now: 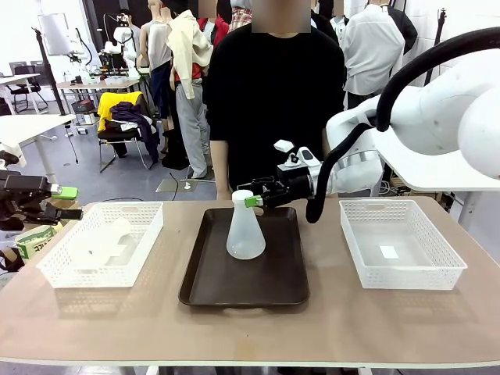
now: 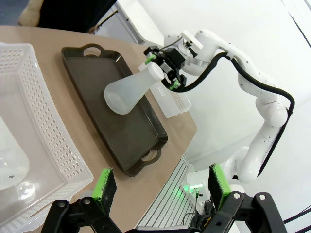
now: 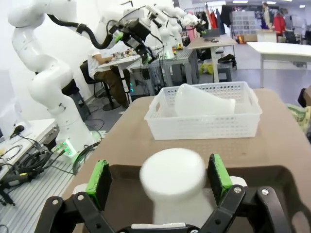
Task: Prepare the laboratory tools.
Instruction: Pick up the Big flask that the person points to.
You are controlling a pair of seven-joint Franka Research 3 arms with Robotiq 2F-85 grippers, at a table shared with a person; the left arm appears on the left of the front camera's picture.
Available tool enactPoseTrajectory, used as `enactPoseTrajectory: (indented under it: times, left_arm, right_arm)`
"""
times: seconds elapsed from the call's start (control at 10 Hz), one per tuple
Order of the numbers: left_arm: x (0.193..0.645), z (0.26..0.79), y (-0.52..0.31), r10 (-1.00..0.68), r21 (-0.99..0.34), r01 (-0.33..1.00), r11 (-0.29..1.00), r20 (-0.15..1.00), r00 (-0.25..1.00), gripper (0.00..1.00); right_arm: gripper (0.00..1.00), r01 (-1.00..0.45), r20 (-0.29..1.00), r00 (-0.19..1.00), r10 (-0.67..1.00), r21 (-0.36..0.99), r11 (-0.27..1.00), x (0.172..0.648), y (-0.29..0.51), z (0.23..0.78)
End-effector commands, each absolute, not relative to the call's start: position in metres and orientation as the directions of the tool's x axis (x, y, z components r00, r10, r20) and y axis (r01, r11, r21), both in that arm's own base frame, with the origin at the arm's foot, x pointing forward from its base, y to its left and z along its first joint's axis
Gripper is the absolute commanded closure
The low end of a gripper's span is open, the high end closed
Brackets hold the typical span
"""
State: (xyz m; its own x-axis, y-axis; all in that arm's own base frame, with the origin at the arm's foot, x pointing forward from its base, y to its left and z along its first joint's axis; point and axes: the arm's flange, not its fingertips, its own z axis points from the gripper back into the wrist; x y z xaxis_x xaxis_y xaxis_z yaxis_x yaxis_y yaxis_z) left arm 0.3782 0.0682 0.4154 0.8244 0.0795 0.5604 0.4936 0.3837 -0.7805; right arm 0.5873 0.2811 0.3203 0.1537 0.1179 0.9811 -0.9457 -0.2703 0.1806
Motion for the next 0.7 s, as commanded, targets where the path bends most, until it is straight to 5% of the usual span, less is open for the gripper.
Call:
enactPoseTrajectory:
  times: [0.0,0.2,0.6]
  left_arm:
    - [0.378,0.417,0.069,0.088,-0.783,0.498,0.374,0.564,0.821,0.0]
    - [0.378,0.417,0.069,0.088,-0.783,0.498,0.374,0.564,0.821,0.0]
    - [0.378,0.417,0.069,0.088,-0.783,0.498,0.374,0.564,0.821,0.0]
  right_arm:
    - [0.0,-0.954,0.959,0.2,0.198,0.237,-0.182,0.547,0.253,0.337]
    - [0.0,-0.964,0.933,0.242,0.266,0.262,-0.043,0.516,0.228,0.352]
    - [0.0,-0.957,0.941,0.153,0.301,0.066,0.282,0.469,0.174,0.376]
